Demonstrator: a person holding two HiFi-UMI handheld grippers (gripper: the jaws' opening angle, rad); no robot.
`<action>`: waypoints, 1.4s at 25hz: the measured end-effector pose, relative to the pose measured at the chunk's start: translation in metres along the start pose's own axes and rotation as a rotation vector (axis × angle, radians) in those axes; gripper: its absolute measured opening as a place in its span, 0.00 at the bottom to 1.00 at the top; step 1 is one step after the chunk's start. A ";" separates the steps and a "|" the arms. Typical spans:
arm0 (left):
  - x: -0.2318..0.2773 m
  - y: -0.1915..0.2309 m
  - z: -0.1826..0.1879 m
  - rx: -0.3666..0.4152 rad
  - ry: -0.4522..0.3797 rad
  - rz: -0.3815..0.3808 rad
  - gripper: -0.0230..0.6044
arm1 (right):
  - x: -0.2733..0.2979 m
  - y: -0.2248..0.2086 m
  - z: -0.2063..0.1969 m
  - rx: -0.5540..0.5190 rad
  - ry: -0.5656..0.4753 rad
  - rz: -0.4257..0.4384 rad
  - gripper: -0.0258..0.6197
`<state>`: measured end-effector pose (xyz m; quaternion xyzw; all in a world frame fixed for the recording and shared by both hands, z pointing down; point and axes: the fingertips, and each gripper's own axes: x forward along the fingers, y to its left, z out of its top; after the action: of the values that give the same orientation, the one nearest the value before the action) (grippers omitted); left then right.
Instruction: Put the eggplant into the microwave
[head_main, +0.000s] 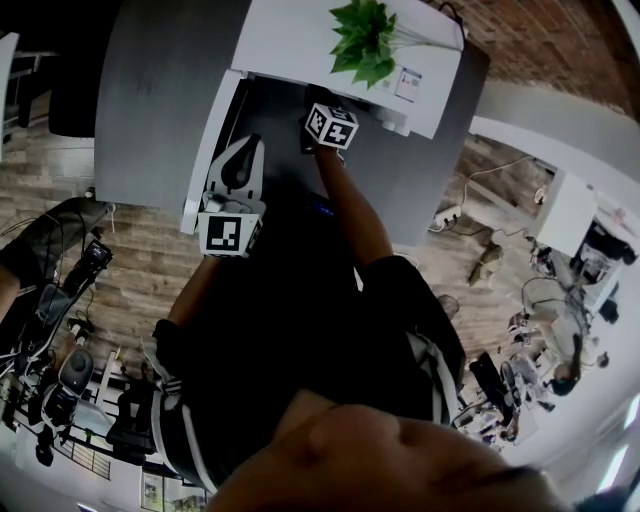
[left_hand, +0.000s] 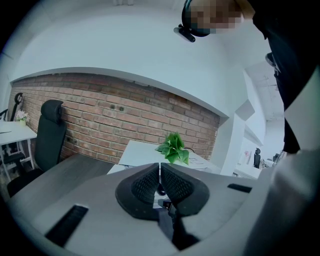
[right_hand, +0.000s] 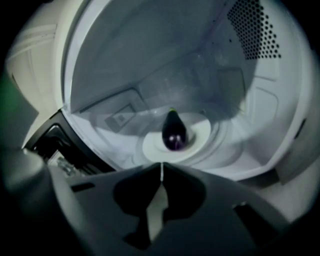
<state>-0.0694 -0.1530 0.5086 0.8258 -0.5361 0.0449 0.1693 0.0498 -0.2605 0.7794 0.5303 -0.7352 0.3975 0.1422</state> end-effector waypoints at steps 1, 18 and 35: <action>0.000 0.000 0.000 0.000 -0.001 0.000 0.11 | 0.001 0.000 -0.001 0.005 0.003 0.004 0.10; -0.012 -0.013 0.003 0.012 -0.026 -0.004 0.11 | -0.018 0.002 -0.005 0.015 0.002 0.030 0.10; -0.070 -0.081 0.012 0.080 -0.103 0.014 0.11 | -0.113 0.002 -0.036 -0.003 -0.021 0.088 0.10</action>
<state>-0.0272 -0.0664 0.4609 0.8293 -0.5476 0.0249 0.1082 0.0849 -0.1584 0.7306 0.5012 -0.7600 0.3966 0.1178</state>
